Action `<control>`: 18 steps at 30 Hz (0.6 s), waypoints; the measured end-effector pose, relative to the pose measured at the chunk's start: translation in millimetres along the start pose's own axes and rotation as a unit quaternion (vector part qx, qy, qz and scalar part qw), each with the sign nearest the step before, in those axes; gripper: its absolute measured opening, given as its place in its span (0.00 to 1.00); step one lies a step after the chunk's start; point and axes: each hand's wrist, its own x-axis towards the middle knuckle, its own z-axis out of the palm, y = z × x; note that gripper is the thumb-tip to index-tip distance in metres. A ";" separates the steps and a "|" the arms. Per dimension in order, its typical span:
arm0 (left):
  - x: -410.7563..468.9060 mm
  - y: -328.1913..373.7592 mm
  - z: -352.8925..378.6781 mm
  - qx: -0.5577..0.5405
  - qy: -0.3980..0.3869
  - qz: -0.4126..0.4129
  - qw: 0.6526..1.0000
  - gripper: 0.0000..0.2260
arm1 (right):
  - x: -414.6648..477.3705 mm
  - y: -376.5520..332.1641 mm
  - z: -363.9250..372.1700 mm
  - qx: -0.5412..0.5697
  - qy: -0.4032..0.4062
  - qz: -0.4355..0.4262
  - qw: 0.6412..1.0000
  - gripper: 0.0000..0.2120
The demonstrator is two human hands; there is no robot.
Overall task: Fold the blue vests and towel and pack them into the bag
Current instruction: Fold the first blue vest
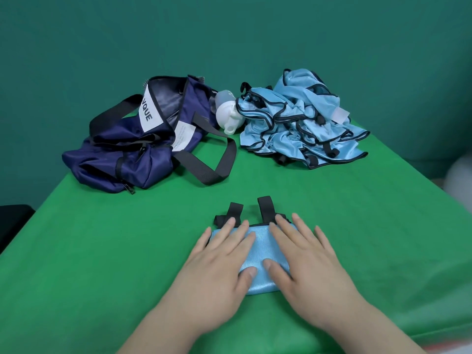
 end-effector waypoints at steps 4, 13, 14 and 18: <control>1.3 -0.2 -2.6 0.002 -0.018 -0.001 1.000 0.34 | 2.7 8.8 -5.0 -0.011 -0.035 0.011 0.999 0.42; -2.8 -1.3 -12.2 0.006 -0.069 -0.028 0.997 0.38 | 2.0 14.7 -7.5 -0.002 -0.055 -0.009 0.998 0.45; -3.9 -1.3 -14.1 0.008 -0.075 -0.027 0.997 0.39 | 1.6 13.3 -7.4 0.001 -0.058 -0.015 0.998 0.46; -9.3 -9.3 -19.3 0.006 -0.098 -0.033 0.995 0.41 | -1.2 4.5 -8.6 -0.004 -0.080 -0.034 0.996 0.49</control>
